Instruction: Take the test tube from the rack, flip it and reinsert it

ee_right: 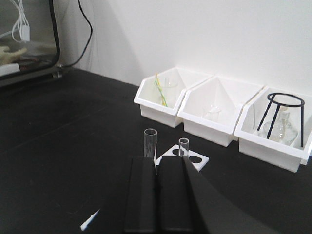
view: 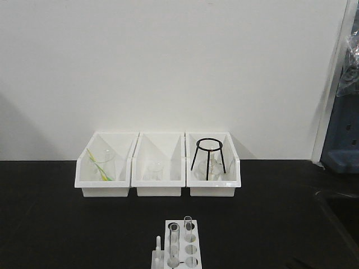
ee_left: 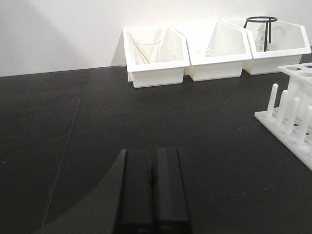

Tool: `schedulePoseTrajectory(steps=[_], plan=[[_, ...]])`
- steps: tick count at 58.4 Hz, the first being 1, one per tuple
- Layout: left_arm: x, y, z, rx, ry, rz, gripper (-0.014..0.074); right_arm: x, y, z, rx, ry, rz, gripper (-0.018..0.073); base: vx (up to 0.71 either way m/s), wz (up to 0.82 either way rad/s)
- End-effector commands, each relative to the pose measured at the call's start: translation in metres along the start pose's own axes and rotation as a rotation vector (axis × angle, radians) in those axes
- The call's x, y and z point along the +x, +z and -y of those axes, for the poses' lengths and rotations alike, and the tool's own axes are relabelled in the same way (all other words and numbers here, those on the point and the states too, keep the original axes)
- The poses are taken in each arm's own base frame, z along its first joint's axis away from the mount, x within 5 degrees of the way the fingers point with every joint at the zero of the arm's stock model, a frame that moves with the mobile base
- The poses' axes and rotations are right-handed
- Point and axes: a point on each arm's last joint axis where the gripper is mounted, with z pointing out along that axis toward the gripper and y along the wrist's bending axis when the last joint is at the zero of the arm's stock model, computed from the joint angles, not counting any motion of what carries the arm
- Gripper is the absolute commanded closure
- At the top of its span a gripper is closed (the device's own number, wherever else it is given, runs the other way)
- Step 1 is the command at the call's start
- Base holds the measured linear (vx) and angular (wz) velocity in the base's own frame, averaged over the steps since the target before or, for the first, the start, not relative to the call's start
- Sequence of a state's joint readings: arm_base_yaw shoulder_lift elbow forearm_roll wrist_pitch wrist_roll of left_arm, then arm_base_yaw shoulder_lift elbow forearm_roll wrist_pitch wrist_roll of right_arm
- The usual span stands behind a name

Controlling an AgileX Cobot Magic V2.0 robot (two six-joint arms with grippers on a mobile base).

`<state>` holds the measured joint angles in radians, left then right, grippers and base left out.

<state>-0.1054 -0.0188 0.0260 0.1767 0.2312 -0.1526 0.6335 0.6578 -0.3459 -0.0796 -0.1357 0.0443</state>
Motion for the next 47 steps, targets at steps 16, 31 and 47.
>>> schedulePoseTrajectory(steps=[16, 31, 47], plan=[[-0.009, -0.001, 0.001, 0.013, -0.013, 0.09, 0.0603, 0.015, -0.01, -0.001, 0.0, -0.014, 0.029, 0.0573, 0.0, 0.0], [-0.009, -0.001, 0.001, 0.013, -0.013, 0.09, 0.0603, 0.028, -0.041, 0.014, 0.164, -0.072, 0.102, 0.0573, 0.0, 0.0], [-0.009, -0.001, 0.001, 0.013, -0.013, 0.09, 0.0603, 0.076, -0.078, 0.027, 0.494, 0.072, 0.145, 0.0573, 0.0, 0.0]])
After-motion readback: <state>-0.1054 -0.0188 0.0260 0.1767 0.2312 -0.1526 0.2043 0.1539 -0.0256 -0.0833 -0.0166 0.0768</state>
